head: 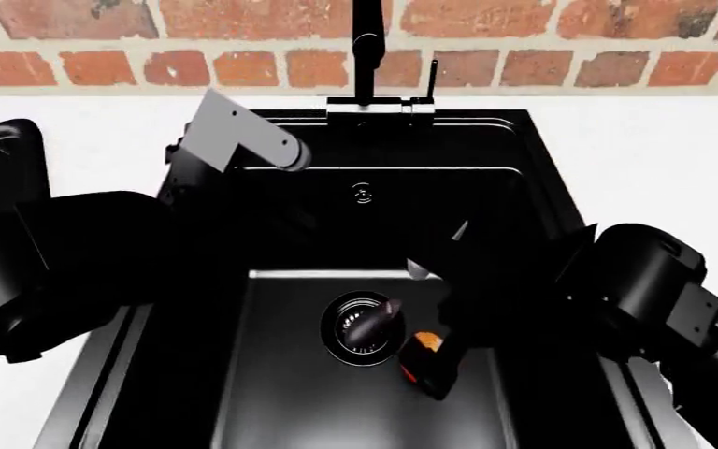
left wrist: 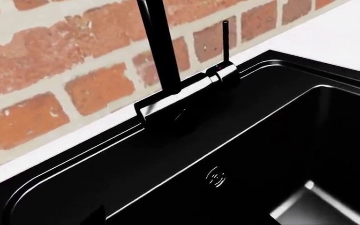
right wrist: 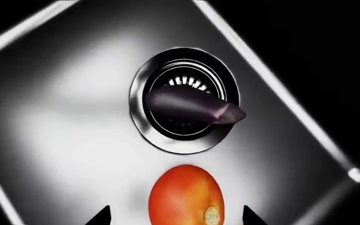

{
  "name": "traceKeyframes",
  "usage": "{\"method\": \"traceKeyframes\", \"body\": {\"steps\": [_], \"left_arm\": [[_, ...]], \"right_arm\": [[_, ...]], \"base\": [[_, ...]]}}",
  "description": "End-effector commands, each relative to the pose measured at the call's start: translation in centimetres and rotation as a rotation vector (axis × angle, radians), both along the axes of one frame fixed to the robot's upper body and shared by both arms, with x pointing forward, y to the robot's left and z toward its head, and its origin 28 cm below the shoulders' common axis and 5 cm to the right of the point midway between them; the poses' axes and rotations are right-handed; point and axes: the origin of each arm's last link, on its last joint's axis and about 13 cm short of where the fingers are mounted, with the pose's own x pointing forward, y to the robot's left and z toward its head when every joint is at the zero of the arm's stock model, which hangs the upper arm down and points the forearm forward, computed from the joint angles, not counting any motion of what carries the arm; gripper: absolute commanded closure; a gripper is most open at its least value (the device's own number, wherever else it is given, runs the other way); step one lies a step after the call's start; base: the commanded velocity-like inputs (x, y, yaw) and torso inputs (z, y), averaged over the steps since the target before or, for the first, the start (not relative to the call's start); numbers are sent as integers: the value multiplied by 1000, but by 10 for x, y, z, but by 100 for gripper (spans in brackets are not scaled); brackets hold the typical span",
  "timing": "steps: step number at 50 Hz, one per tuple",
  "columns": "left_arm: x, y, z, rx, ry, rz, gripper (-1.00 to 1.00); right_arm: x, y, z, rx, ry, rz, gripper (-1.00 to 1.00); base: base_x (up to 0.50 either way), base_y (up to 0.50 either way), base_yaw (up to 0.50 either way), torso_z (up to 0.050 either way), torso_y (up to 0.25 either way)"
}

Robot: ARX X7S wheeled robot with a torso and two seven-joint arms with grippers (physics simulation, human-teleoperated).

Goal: Pick up the fruits and vegetables and place them in the sink. Turn on the sink faucet to wash them. Then turn the sink off and put them in the tray.

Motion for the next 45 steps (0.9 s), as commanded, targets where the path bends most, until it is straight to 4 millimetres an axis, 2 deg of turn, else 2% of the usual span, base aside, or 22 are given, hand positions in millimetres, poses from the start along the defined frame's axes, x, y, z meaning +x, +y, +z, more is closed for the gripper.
{"method": "traceKeyframes", "body": {"steps": [1, 7, 45], "left_arm": [[-2, 1, -3, -9, 4, 6, -100], [-2, 2, -6, -16, 5, 9, -100], [-4, 2, -10, -24, 16, 18, -100]], "right_arm": [[7, -1, -12, -23, 10, 3, -100], [8, -6, -17, -51, 14, -14, -100], [27, -1, -64, -31, 79, -32, -100]], "base": [[0, 0, 0, 0, 0], [0, 0, 0, 0, 0], [0, 0, 0, 0, 0]]}}
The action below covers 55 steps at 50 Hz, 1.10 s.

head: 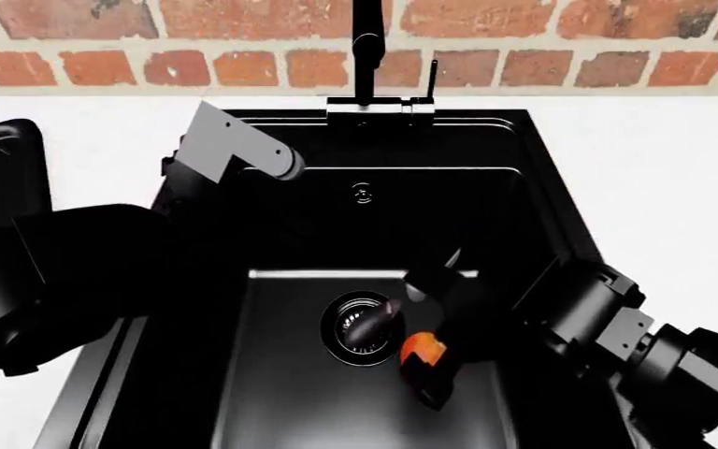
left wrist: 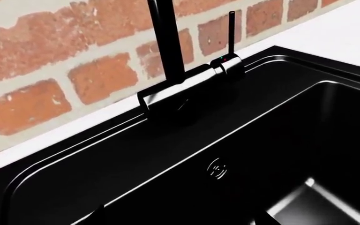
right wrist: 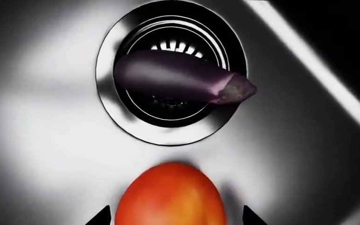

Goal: Pick up the fruits and vegetables and place them in the sink. Turn on the sink faucet to wash them. Then turn the sink off and put them in the tray.

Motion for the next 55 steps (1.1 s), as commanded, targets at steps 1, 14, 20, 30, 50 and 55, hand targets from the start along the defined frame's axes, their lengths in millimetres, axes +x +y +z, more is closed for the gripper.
{"method": "traceKeyframes", "body": {"steps": [1, 14, 20, 30, 50, 55], "left_arm": [[-1, -1, -1, -4, 2, -2, -100], [-2, -1, -1, -11, -4, -3, -100], [-3, 0, 1, -13, -12, 0, -100], [-8, 3, 9, 14, -5, 3, -100], [-23, -4, 23, 174, 312, -152, -100], [-18, -13, 16, 189, 354, -186, -100]], "right_arm": [[5, 2, -15, 9, 20, -4, -100], [-9, 5, -35, 10, 90, 27, 100], [-22, 3, -32, 18, 77, 24, 100], [-55, 14, 64, 228, -207, 67, 100], [-109, -29, 125, 349, -591, -212, 100], [-119, -39, 141, 389, -699, -272, 100]], "base": [[0, 0, 0, 0, 0], [0, 0, 0, 0, 0], [0, 0, 0, 0, -3], [0, 0, 0, 0, 0], [0, 0, 0, 0, 0], [0, 0, 0, 0, 0]]}}
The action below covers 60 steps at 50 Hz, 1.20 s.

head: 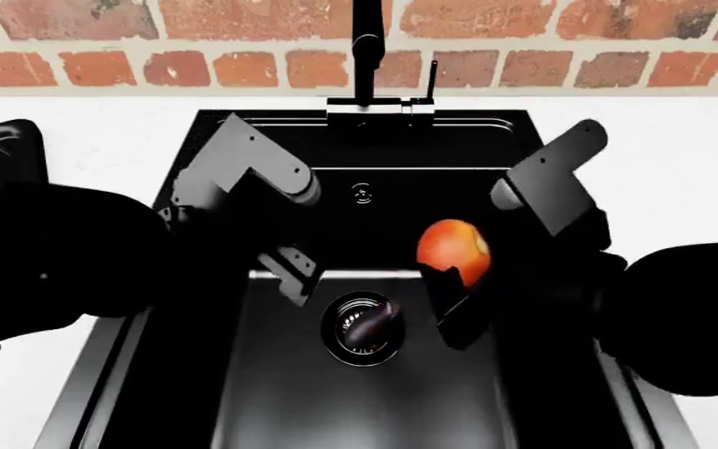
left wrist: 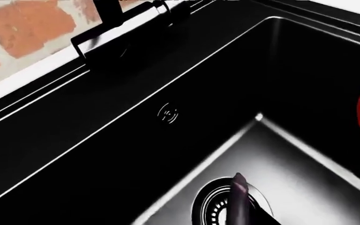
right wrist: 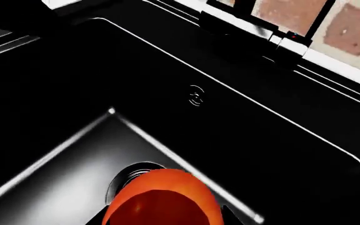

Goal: Pick up the fruits and vegetables and place them in the sink. Turn on the sink faucet to wash them. Then turn the sink off and put them in the tray.

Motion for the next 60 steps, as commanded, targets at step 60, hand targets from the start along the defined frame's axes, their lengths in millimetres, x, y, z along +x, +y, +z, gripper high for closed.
{"method": "traceKeyframes", "body": {"steps": [60], "left_arm": [[82, -70, -151, -26, 450, -45, -100]], "right_arm": [[23, -25, 94, 281, -695, -342, 100]], "base": [[0, 0, 0, 0, 0]]}}
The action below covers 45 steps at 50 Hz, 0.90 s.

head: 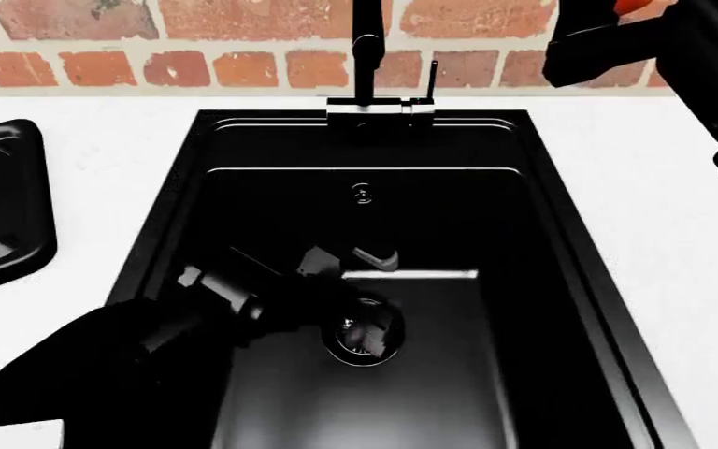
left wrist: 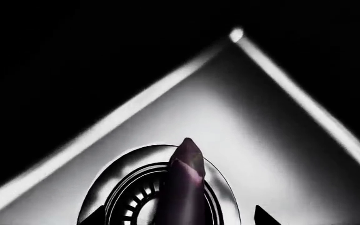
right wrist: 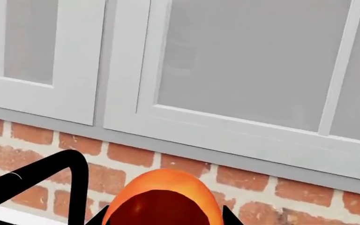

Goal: Pick up the fruits and vegetables and place them in the sink. Turn on the sink faucet to wash them. Then turn the sink off and put them in the tray.

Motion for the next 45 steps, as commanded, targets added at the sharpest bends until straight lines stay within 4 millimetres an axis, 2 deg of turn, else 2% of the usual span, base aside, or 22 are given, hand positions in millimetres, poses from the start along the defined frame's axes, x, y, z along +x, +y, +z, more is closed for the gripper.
{"method": "traceKeyframes", "body": {"steps": [1, 9, 28, 29, 34, 45], "left_arm": [[0, 0, -17, 10, 22, 1, -100], [-3, -1, -31, 49, 22, -20, -100], [-12, -2, -47, 101, 42, -56, -100], [-12, -2, -47, 101, 41, -58, 100], [-6, -4, -38, 82, -16, -62, 100], [-12, 2, 16, -34, -227, -34, 100]], "right_arm": [[4, 1, 0, 0, -18, -2, 100], [4, 3, 1, 5, -21, 2, 100], [1, 1, -2, 21, -24, -5, 100], [1, 1, -2, 22, -23, -5, 100], [-1, 0, -2, 28, -27, -9, 100], [-7, -3, -3, 53, -36, -20, 100]], "base": [[0, 0, 0, 0, 0], [0, 0, 0, 0, 0], [1, 0, -1, -1, -2], [0, -3, -3, 0, -11], [0, -1, -1, 0, 0], [0, 0, 0, 0, 0]]}}
